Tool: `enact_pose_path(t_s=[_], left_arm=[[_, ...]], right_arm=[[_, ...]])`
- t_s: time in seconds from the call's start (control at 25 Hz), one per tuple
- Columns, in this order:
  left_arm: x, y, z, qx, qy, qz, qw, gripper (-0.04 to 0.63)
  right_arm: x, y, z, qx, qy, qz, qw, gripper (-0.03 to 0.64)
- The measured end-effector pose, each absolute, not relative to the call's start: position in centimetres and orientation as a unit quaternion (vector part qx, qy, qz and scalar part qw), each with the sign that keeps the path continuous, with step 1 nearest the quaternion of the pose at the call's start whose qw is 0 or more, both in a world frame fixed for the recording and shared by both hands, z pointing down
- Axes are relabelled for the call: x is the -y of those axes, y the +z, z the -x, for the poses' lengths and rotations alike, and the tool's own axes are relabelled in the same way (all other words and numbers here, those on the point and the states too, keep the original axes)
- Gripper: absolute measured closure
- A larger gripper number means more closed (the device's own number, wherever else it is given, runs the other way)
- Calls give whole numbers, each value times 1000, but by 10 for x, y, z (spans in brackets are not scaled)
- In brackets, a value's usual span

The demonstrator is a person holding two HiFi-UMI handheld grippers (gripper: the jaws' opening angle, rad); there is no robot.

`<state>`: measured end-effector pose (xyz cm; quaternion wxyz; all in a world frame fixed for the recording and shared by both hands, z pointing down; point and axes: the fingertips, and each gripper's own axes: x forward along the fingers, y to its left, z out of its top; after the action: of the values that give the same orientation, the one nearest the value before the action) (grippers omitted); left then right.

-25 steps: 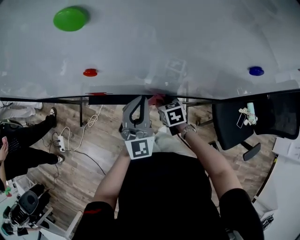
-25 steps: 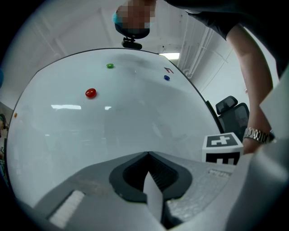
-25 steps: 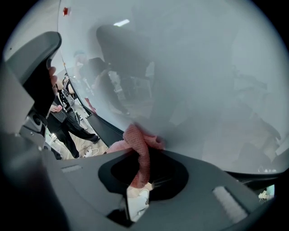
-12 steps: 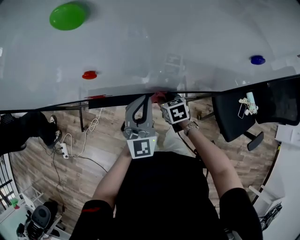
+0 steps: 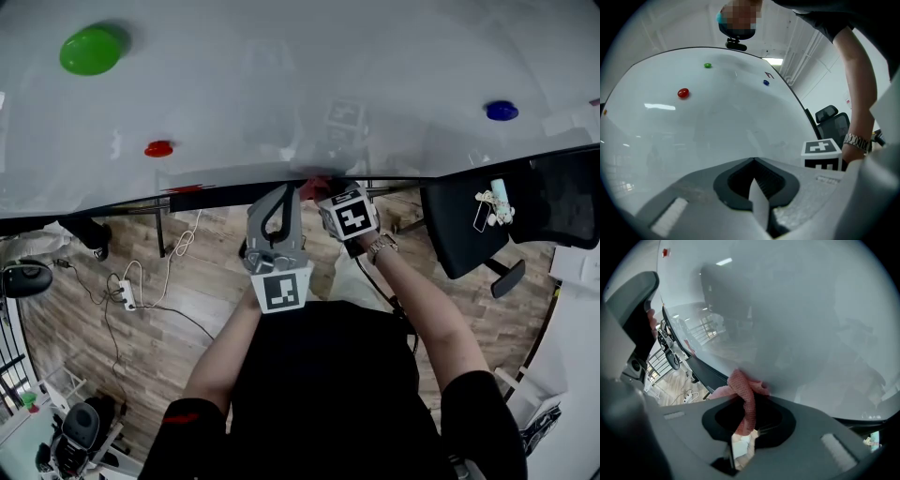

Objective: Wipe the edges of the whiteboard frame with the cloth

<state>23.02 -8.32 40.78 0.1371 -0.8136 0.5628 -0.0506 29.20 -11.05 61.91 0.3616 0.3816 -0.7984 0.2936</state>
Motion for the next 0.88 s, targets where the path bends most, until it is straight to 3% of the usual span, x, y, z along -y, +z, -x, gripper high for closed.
enact_pose_path(t_s=[0.88], left_arm=[[86, 404, -265, -584, -64, 798, 137, 598]], right_arm=[[110, 617, -306, 820, 291, -318, 377, 558]])
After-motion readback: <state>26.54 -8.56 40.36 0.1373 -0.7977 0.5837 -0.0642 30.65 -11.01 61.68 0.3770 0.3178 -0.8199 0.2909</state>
